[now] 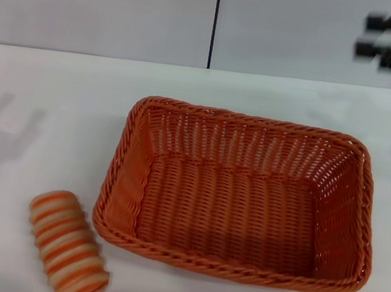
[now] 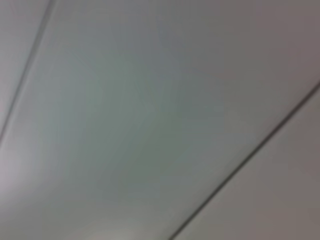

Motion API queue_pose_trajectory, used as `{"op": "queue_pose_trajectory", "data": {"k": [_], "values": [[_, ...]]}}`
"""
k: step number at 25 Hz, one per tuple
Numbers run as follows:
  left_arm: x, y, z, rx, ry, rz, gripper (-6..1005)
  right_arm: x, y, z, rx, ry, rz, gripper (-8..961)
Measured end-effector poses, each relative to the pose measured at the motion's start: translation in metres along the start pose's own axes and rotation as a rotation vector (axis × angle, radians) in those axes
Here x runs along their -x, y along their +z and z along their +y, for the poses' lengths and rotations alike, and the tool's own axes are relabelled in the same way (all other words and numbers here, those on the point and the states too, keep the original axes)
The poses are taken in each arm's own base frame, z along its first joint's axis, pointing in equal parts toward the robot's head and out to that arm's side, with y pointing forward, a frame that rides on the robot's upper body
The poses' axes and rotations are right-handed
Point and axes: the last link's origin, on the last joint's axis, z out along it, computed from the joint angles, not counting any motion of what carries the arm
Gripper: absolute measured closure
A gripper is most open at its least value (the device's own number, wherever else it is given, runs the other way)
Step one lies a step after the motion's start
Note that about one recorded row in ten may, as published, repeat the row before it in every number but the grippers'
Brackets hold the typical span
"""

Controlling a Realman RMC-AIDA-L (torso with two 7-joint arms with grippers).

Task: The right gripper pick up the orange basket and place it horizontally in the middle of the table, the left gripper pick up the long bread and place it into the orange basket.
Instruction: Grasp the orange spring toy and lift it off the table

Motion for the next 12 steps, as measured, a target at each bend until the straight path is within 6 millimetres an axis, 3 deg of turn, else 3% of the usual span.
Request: {"op": "queue_pose_trajectory", "data": {"k": [3, 4, 5, 9, 12], "values": [[-0.006, -0.002, 0.001, 0.073, 0.005, -0.083, 135, -0.010, -0.028, -0.003, -0.133, 0.049, -0.146, 438], [-0.009, -0.002, 0.000, 0.127, 0.000, -0.167, 135, -0.019, -0.046, -0.001, -0.217, 0.079, -0.238, 437], [-0.009, -0.002, 0.000, 0.127, 0.000, -0.167, 135, -0.019, -0.046, -0.001, -0.217, 0.079, -0.238, 437], [-0.015, -0.005, -0.001, 0.247, -0.032, -0.402, 135, -0.048, -0.088, 0.016, -0.376, 0.145, -0.433, 437], [-0.018, -0.009, -0.002, 0.272, -0.041, -0.481, 135, -0.061, -0.099, 0.024, -0.418, 0.175, -0.473, 437]]}}
